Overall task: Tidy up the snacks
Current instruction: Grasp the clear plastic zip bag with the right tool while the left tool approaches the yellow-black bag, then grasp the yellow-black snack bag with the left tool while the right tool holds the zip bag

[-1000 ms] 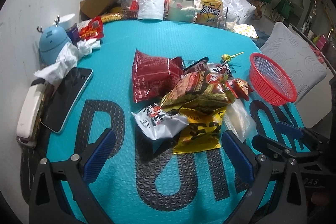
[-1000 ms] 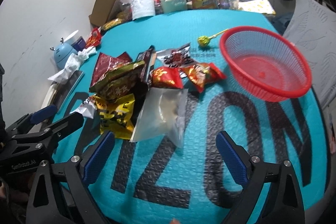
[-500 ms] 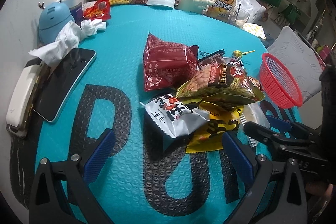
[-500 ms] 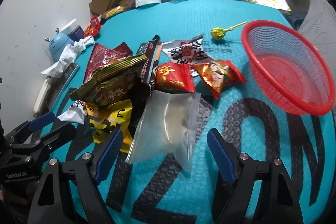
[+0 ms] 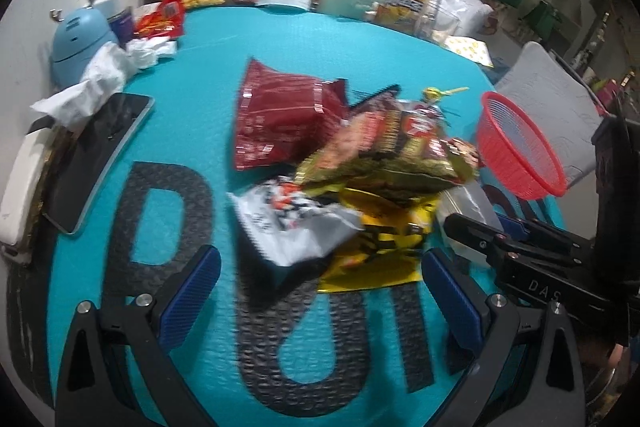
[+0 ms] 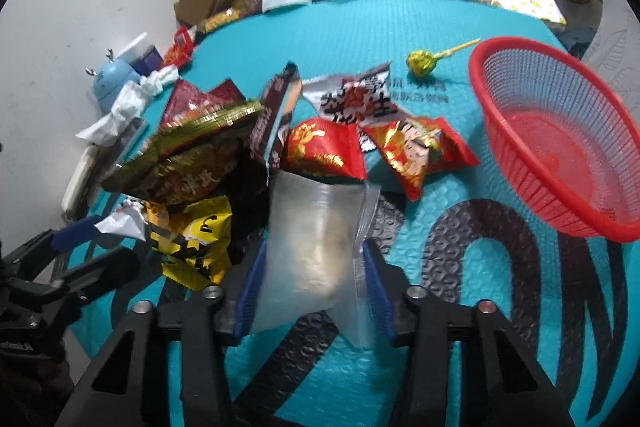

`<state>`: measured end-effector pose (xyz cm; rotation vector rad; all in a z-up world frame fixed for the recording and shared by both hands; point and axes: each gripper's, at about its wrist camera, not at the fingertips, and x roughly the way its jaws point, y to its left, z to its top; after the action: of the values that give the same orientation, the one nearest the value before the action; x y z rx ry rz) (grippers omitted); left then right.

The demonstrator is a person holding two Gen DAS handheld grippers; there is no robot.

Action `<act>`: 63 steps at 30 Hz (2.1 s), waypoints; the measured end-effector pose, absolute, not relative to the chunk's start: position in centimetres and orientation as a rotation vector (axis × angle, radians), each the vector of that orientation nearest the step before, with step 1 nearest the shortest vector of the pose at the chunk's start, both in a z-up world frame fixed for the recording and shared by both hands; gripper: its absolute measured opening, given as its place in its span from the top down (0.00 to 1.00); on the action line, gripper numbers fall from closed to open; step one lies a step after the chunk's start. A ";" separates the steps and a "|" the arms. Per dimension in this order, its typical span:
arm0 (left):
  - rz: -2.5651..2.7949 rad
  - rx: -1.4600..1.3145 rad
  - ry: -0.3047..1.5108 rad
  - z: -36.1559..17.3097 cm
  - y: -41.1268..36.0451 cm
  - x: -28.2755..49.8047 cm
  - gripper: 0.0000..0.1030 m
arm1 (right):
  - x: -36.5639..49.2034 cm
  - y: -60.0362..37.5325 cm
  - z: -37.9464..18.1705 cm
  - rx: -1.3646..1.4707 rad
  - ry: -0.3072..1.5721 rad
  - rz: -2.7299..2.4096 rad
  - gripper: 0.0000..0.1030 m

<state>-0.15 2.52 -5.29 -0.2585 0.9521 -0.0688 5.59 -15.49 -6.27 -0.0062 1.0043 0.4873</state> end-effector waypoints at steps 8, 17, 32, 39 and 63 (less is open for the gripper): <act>-0.171 -0.294 0.998 -6.5 0.5 0.7 0.24 | 4.6 -17.8 -6.2 0.044 1.002 0.478 0.59; -0.177 -0.244 1.001 -7.0 -0.9 2.3 0.26 | 4.0 -19.1 -6.2 0.075 1.004 0.459 0.59; -0.159 -0.199 0.981 -7.7 -0.8 3.1 0.50 | 4.1 -19.2 -6.2 0.084 0.998 0.452 0.60; -0.204 -0.207 0.960 -6.7 -0.7 2.0 0.50 | 3.0 -18.9 -5.3 0.071 0.956 0.479 0.61; -0.386 -0.160 0.880 -3.3 -4.3 0.1 0.50 | -1.1 -20.1 -3.4 0.111 0.918 0.533 0.61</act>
<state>0.07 -4.30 -3.26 -0.1601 0.8805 -0.3859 -1.09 -20.09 -3.43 0.1106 0.9178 0.5326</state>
